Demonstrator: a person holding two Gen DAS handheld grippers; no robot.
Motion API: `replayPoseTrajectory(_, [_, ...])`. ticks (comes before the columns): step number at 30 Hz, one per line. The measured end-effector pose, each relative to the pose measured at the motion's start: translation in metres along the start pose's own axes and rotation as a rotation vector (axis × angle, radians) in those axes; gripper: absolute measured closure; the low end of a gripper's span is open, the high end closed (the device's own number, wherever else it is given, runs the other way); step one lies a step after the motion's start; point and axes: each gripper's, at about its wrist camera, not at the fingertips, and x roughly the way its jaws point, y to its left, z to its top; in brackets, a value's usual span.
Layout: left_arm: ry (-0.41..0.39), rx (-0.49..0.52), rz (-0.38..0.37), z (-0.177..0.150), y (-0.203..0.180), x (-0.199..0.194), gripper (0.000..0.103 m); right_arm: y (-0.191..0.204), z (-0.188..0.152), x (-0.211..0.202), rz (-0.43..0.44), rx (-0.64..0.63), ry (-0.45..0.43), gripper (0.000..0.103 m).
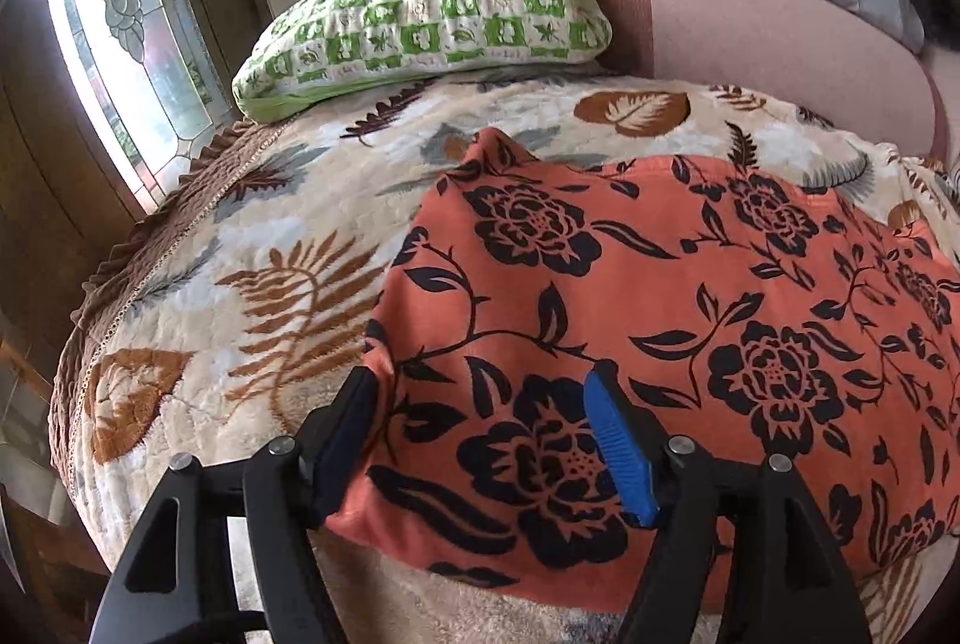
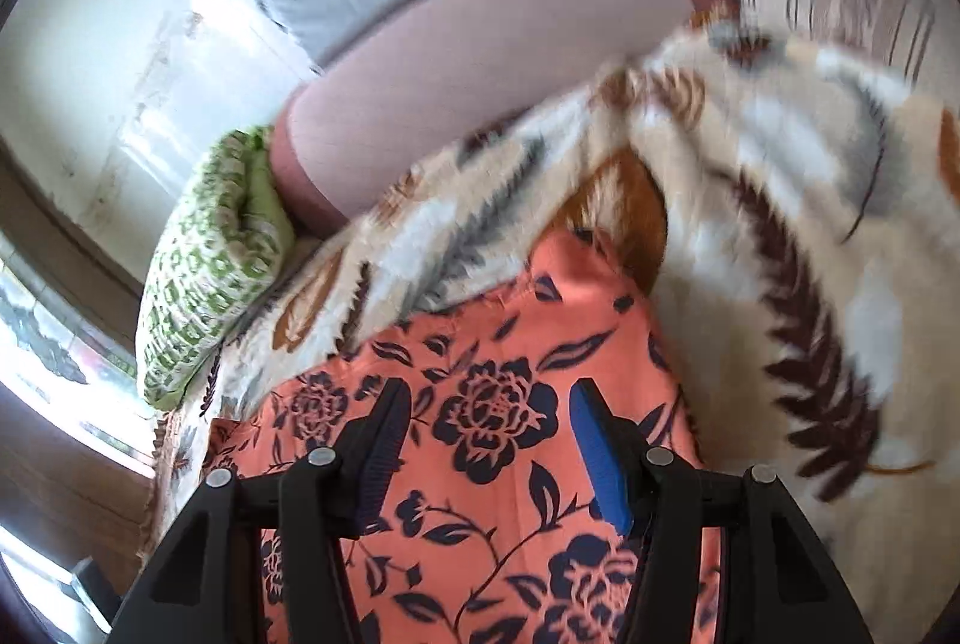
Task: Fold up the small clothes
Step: 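Close both grippers on the edge of the folded orange shirt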
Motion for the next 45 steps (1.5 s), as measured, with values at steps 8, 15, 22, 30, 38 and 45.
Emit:
replayPoseTrajectory(8, [-0.051,-0.010,-0.031,0.006,-0.003,-0.007,0.031,0.020,-0.019,-0.021,-0.065,-0.136,-0.062,0.044])
replayPoseTrajectory(15, [-0.074,-0.074,-0.128,0.001,0.017,-0.031,0.030,0.043,-0.057,-0.061,0.036,-0.194,-0.065,0.041])
replayPoseTrajectory(22, [0.008,-0.257,-0.251,-0.033,0.056,-0.038,0.030,0.059,-0.090,-0.056,0.063,-0.275,-0.053,0.033])
replayPoseTrajectory(30, [0.074,-0.402,-0.432,-0.055,0.068,-0.022,0.062,0.106,-0.105,0.000,0.128,-0.416,0.050,0.072])
replayPoseTrajectory(38, [0.160,-0.483,-0.474,-0.051,0.058,0.004,0.035,0.094,-0.101,0.037,0.129,-0.360,0.174,0.074])
replayPoseTrajectory(45, [0.174,-0.536,-0.435,-0.059,0.055,0.000,0.034,0.099,-0.102,0.036,0.118,-0.387,0.177,0.074])
